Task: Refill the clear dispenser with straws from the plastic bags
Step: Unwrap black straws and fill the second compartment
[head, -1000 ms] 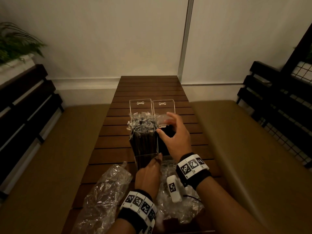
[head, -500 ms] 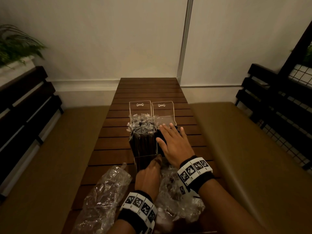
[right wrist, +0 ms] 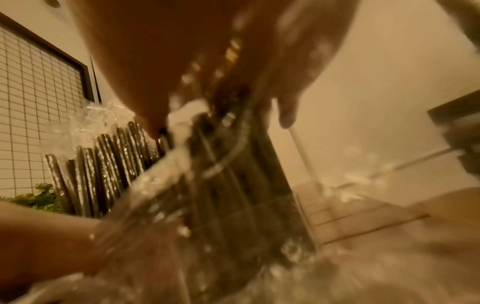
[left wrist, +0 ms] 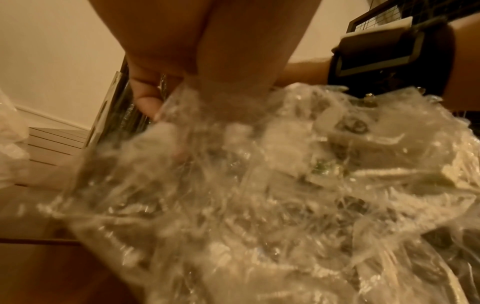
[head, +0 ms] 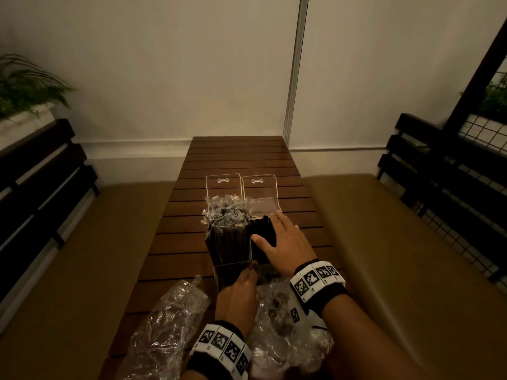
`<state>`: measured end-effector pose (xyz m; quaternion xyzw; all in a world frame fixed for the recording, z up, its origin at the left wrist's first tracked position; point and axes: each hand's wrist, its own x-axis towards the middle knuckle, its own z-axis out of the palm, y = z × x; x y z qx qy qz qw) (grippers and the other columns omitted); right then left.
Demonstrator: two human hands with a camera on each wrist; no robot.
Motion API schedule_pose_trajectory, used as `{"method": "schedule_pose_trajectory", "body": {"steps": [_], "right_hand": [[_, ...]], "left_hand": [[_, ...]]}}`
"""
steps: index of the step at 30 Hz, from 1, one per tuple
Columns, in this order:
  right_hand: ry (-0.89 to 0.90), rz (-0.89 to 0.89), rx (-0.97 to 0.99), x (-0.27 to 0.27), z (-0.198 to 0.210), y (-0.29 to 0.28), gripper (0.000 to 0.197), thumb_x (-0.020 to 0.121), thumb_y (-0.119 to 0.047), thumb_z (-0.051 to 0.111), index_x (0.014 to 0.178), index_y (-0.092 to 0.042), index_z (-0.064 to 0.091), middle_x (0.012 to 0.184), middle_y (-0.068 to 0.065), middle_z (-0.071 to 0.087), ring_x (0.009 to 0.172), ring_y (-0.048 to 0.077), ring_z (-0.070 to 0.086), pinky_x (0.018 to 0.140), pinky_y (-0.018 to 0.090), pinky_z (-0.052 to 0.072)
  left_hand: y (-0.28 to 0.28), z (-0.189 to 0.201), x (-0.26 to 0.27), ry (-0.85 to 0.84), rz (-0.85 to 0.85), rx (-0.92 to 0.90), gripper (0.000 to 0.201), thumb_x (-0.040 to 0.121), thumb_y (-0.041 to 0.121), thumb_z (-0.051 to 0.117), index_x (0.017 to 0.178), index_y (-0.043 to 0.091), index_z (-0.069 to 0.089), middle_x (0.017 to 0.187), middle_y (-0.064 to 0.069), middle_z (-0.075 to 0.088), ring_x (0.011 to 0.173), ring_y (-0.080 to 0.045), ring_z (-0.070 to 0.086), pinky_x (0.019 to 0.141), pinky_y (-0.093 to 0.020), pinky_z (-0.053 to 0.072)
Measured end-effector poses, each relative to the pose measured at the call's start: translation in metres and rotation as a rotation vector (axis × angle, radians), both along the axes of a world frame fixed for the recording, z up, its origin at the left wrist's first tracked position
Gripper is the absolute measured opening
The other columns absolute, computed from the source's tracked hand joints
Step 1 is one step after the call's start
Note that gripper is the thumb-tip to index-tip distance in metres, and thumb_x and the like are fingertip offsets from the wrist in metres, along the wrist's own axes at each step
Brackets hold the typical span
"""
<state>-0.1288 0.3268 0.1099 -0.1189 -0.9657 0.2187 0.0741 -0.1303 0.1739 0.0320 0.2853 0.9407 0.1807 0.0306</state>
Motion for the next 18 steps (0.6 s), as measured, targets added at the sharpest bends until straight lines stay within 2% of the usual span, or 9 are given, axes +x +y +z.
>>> {"method": "schedule_pose_trajectory", "body": {"steps": [4, 7, 9, 11, 13, 15, 18], "right_hand": [[0.111, -0.007, -0.039, 0.009, 0.002, -0.004, 0.070, 0.092, -0.064, 0.044, 0.147, -0.023, 0.032, 0.154, -0.003, 0.031, 0.141, 0.017, 0.032, 0.115, 0.037, 0.030], [0.156, 0.008, -0.058, 0.014, 0.005, -0.003, 0.067, 0.089, -0.061, 0.053, 0.144, -0.026, 0.037, 0.147, -0.007, 0.040, 0.133, 0.014, 0.041, 0.112, 0.036, 0.034], [0.184, -0.016, -0.162, 0.017, 0.003, 0.002, 0.066, 0.089, -0.060, 0.055, 0.144, -0.027, 0.038, 0.148, -0.008, 0.040, 0.133, 0.012, 0.041, 0.112, 0.037, 0.036], [0.249, -0.084, -0.290, 0.020, 0.001, 0.007, 0.056, 0.094, -0.050, 0.053, 0.143, -0.025, 0.042, 0.148, -0.008, 0.041, 0.134, 0.010, 0.040, 0.109, 0.031, 0.036], [0.313, -0.171, -0.382, 0.025, 0.000, 0.011, 0.037, 0.100, -0.031, 0.049, 0.135, -0.021, 0.051, 0.140, -0.004, 0.051, 0.130, 0.011, 0.046, 0.102, 0.023, 0.035], [0.300, -0.221, -0.461, 0.029, -0.004, 0.015, 0.031, 0.100, -0.018, 0.045, 0.129, -0.020, 0.057, 0.132, -0.002, 0.058, 0.124, 0.014, 0.051, 0.100, 0.025, 0.040], [0.246, -0.224, -0.523, 0.035, -0.010, 0.015, 0.035, 0.098, -0.014, 0.043, 0.129, -0.021, 0.058, 0.128, -0.003, 0.060, 0.120, 0.012, 0.053, 0.101, 0.030, 0.044]], "left_hand": [[0.000, 0.003, 0.001, -0.006, -0.001, 0.014, 0.050, 0.097, 0.027, 0.048, 0.145, 0.028, 0.034, 0.142, 0.009, 0.046, 0.096, -0.018, 0.068, 0.075, -0.034, 0.059], [-0.001, 0.008, 0.003, -0.013, 0.003, 0.002, 0.054, 0.096, 0.023, 0.048, 0.147, 0.025, 0.031, 0.146, 0.009, 0.042, 0.099, -0.017, 0.067, 0.078, -0.033, 0.058], [-0.002, 0.011, 0.004, -0.032, -0.007, 0.020, 0.061, 0.096, 0.022, 0.048, 0.151, 0.025, 0.022, 0.151, 0.007, 0.036, 0.104, -0.018, 0.066, 0.080, -0.033, 0.057], [-0.005, 0.013, 0.006, -0.048, -0.029, 0.046, 0.066, 0.097, 0.024, 0.049, 0.153, 0.026, 0.015, 0.152, 0.006, 0.033, 0.109, -0.018, 0.064, 0.081, -0.032, 0.054], [-0.007, 0.015, 0.009, -0.049, -0.049, 0.088, 0.063, 0.097, 0.026, 0.050, 0.151, 0.028, 0.018, 0.147, 0.006, 0.038, 0.110, -0.017, 0.062, 0.084, -0.031, 0.054], [-0.008, 0.016, 0.015, -0.059, -0.080, 0.131, 0.058, 0.097, 0.026, 0.050, 0.148, 0.030, 0.025, 0.141, 0.006, 0.043, 0.109, -0.015, 0.061, 0.086, -0.031, 0.053], [-0.012, 0.015, 0.023, -0.113, -0.100, 0.216, 0.054, 0.097, 0.026, 0.048, 0.147, 0.030, 0.028, 0.137, 0.008, 0.046, 0.110, -0.009, 0.059, 0.088, -0.025, 0.051]]}}
